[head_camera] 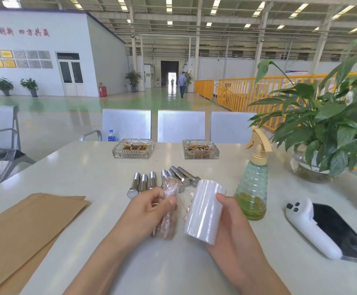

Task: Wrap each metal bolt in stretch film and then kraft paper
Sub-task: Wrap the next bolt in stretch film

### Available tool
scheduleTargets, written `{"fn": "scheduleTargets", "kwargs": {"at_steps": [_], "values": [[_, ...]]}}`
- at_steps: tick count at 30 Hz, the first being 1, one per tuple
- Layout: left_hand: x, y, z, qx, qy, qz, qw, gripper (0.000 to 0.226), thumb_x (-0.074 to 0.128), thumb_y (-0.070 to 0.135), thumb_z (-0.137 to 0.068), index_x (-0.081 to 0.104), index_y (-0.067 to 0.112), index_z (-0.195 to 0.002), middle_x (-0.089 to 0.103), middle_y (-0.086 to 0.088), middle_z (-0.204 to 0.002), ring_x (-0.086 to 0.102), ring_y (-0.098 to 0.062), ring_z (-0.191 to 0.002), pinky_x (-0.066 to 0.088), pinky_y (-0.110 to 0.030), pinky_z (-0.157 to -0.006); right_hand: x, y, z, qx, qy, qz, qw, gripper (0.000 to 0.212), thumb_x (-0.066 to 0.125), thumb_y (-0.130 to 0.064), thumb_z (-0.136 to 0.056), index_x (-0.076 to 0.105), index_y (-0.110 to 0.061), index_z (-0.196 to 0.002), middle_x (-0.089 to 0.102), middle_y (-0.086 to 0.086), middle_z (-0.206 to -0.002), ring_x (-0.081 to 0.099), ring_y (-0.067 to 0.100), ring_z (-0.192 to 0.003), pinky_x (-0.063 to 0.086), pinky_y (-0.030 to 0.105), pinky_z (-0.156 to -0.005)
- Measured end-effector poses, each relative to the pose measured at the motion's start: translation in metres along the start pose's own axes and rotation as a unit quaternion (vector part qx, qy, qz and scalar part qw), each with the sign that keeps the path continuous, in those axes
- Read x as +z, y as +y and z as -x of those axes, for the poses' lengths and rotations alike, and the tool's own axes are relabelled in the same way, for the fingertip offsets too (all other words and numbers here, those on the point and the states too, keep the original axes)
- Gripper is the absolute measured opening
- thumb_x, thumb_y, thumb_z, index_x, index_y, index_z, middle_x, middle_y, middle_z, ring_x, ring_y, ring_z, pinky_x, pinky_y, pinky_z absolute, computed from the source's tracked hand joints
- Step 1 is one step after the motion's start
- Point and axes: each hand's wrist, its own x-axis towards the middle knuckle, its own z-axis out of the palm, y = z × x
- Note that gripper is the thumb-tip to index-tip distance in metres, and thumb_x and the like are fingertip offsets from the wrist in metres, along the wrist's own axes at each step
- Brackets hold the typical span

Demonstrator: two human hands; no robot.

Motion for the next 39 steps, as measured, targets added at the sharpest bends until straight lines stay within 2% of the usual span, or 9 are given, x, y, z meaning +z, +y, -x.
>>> {"fn": "scheduleTargets", "kwargs": {"at_steps": [4,6,10,15,19,25,31,36,39], "values": [[0.006,0.000,-0.001,0.030,0.059,-0.003,0.998,0.014,0.070,0.023,-0.096,0.062,0.023,-0.083,0.054,0.006,-0.063,0.050,-0.013,-0.054,0.040,-0.019,-0.050,0.003,0.002,-0.001,0.015,-0.014,0.014,1.000,0.047,0.053,-0.039,-0.099,0.068,-0.009,-0.132,0.070,0.016,-0.115,0.070,0.027,-0.103,0.059,0.040,-0.083],[0.011,0.002,0.001,0.025,0.038,0.029,0.999,0.033,0.059,0.018,-0.102,0.065,0.041,-0.079,0.055,0.008,-0.061,0.054,-0.015,-0.053,0.046,-0.024,-0.049,0.007,0.005,-0.002,0.037,-0.026,-0.002,0.999,0.051,0.052,-0.038,-0.098,0.064,-0.006,-0.135,0.070,0.021,-0.118,0.071,0.031,-0.103,0.061,0.043,-0.081],[0.010,0.003,0.004,0.020,0.010,0.057,0.998,0.020,0.052,0.023,-0.107,0.057,0.027,-0.088,0.061,-0.005,-0.065,0.057,-0.022,-0.047,0.043,-0.027,-0.043,0.009,0.006,-0.003,0.052,-0.034,-0.016,0.998,0.054,0.046,-0.039,-0.100,0.059,-0.001,-0.135,0.069,0.025,-0.119,0.071,0.037,-0.106,0.061,0.048,-0.084],[0.011,0.004,-0.004,-0.057,0.042,0.061,0.996,0.050,0.045,0.064,-0.098,0.058,0.019,-0.082,0.045,-0.004,-0.053,0.042,-0.020,-0.043,0.035,-0.025,-0.043,0.014,0.008,-0.003,0.055,-0.038,-0.002,0.998,0.054,0.056,-0.038,-0.089,0.065,-0.003,-0.129,0.075,0.021,-0.104,0.076,0.032,-0.089,0.062,0.038,-0.067],[0.005,0.002,-0.007,-0.176,-0.007,0.212,0.961,0.037,0.044,0.034,-0.104,0.066,0.008,-0.092,0.054,-0.012,-0.065,0.049,-0.024,-0.052,0.040,-0.032,-0.053,0.012,0.010,-0.002,0.026,-0.039,0.059,0.997,0.047,0.057,-0.034,-0.100,0.062,-0.006,-0.137,0.068,0.023,-0.131,0.067,0.036,-0.121,0.059,0.043,-0.092],[-0.004,0.005,0.001,-0.044,-0.047,0.161,0.985,0.020,0.071,0.022,-0.095,0.059,0.007,-0.092,0.056,-0.018,-0.076,0.057,-0.027,-0.064,0.051,-0.031,-0.053,0.010,0.004,0.000,0.037,-0.023,0.029,0.999,0.045,0.053,-0.041,-0.102,0.066,-0.014,-0.135,0.069,0.016,-0.131,0.069,0.028,-0.118,0.059,0.039,-0.088],[0.002,0.002,0.000,-0.001,0.024,0.079,0.997,0.028,0.065,0.025,-0.101,0.051,0.000,-0.100,0.059,-0.012,-0.073,0.052,-0.026,-0.050,0.041,-0.029,-0.041,0.012,0.007,-0.003,0.059,-0.021,0.004,0.998,0.048,0.053,-0.039,-0.100,0.060,-0.011,-0.137,0.070,0.019,-0.129,0.071,0.029,-0.115,0.061,0.041,-0.086],[0.007,-0.005,-0.003,0.044,0.105,-0.043,0.993,0.011,0.062,0.033,-0.101,0.060,0.024,-0.094,0.069,0.006,-0.076,0.062,-0.013,-0.065,0.046,-0.030,-0.063,0.012,0.014,-0.007,0.069,-0.034,0.002,0.997,0.050,0.050,-0.040,-0.103,0.055,-0.010,-0.143,0.064,0.019,-0.139,0.062,0.032,-0.129,0.048,0.050,-0.110],[0.010,-0.006,-0.004,0.036,0.127,-0.067,0.989,0.016,0.059,0.039,-0.101,0.064,0.027,-0.093,0.068,0.015,-0.073,0.062,-0.001,-0.066,0.043,-0.024,-0.064,0.011,0.016,-0.010,0.081,-0.034,-0.012,0.996,0.052,0.053,-0.040,-0.101,0.055,-0.009,-0.144,0.063,0.019,-0.140,0.062,0.033,-0.129,0.047,0.050,-0.110]]}}
